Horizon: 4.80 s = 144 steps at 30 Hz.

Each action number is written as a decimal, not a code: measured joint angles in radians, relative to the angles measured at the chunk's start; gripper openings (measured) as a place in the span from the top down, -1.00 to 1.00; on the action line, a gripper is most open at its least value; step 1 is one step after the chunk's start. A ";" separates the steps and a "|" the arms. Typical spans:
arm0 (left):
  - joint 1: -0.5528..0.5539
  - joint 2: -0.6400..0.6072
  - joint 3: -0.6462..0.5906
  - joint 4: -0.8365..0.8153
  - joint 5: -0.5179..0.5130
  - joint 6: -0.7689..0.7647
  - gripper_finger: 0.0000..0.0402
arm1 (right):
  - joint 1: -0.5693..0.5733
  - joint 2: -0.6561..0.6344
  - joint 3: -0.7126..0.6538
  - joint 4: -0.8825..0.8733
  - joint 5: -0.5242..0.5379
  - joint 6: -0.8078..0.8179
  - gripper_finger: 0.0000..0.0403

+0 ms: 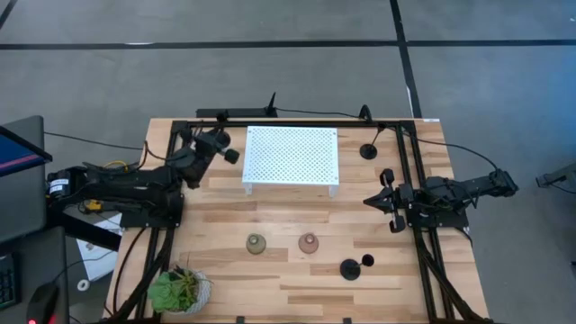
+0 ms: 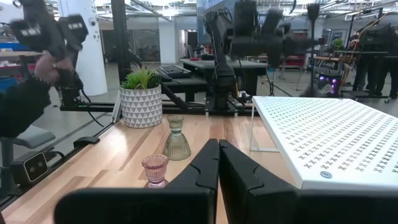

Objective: Pick & Place candle stick holders
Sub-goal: Put the top left black candle holder on the shelf, then put the top black candle holder on the shelf

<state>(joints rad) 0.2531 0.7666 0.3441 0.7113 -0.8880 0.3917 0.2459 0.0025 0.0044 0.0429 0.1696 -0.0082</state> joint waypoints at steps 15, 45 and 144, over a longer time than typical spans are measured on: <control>0.039 0.134 0.374 -0.284 0.448 -0.215 0.93 | 0.000 0.000 0.000 0.002 0.010 -0.001 0.99; 0.211 0.364 0.449 -0.264 0.637 -0.423 0.88 | 0.000 0.000 0.000 0.002 0.014 0.000 0.99; -0.280 -0.523 -0.113 -0.640 0.762 -0.126 0.95 | 0.000 0.000 0.055 -0.129 0.124 0.104 1.00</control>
<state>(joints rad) -0.0269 0.2431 0.2310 0.0712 -0.1257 0.2653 0.2455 0.0029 0.0589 -0.0864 0.2939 0.0956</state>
